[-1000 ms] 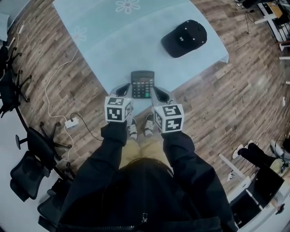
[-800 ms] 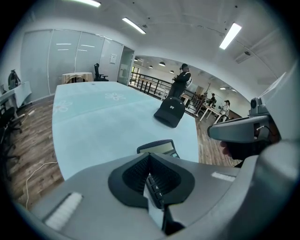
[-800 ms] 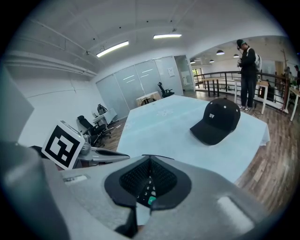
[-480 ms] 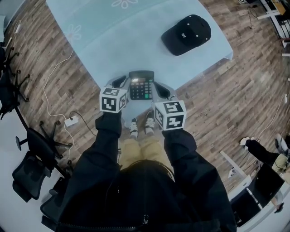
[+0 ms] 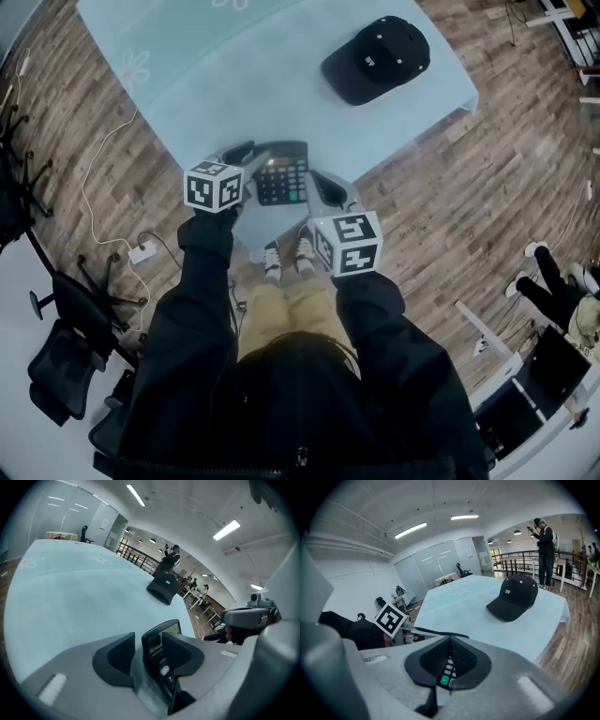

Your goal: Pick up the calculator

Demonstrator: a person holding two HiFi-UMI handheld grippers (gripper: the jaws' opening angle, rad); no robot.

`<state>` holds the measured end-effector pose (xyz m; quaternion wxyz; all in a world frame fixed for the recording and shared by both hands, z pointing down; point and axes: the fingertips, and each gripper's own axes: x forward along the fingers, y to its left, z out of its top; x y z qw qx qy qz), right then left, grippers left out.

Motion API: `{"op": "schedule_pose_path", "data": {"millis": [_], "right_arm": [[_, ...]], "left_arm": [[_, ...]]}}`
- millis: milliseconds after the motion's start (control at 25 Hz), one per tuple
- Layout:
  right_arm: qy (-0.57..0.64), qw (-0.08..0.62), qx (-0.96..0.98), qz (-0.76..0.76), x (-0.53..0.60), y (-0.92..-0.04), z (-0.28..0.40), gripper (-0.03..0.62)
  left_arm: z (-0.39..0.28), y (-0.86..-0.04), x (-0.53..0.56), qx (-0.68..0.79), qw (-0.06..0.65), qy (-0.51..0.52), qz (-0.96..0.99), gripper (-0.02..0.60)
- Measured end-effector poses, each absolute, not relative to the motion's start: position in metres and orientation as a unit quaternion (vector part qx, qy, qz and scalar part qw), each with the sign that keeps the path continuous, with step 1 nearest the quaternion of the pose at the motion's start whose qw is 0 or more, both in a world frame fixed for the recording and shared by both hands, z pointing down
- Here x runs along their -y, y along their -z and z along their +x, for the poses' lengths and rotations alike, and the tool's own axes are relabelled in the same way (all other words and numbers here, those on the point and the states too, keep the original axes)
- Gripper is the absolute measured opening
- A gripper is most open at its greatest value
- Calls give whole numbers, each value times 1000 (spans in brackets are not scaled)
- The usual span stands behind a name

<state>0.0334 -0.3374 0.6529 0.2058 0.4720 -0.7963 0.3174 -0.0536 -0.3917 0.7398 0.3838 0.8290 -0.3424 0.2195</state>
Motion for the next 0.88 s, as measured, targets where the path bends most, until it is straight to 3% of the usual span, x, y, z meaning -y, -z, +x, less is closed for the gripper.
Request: {"op": "schedule_pose_path", "data": {"millis": [440,880], "right_arm": [[-319,209,794,473,329,-651,40,0],[-318,197,783,497,324,-633,57,0]], "left_arm": [[-47,-732,387,295,392,-191,850,113],[-41,-686,362,302,354,-188,865,57]]}}
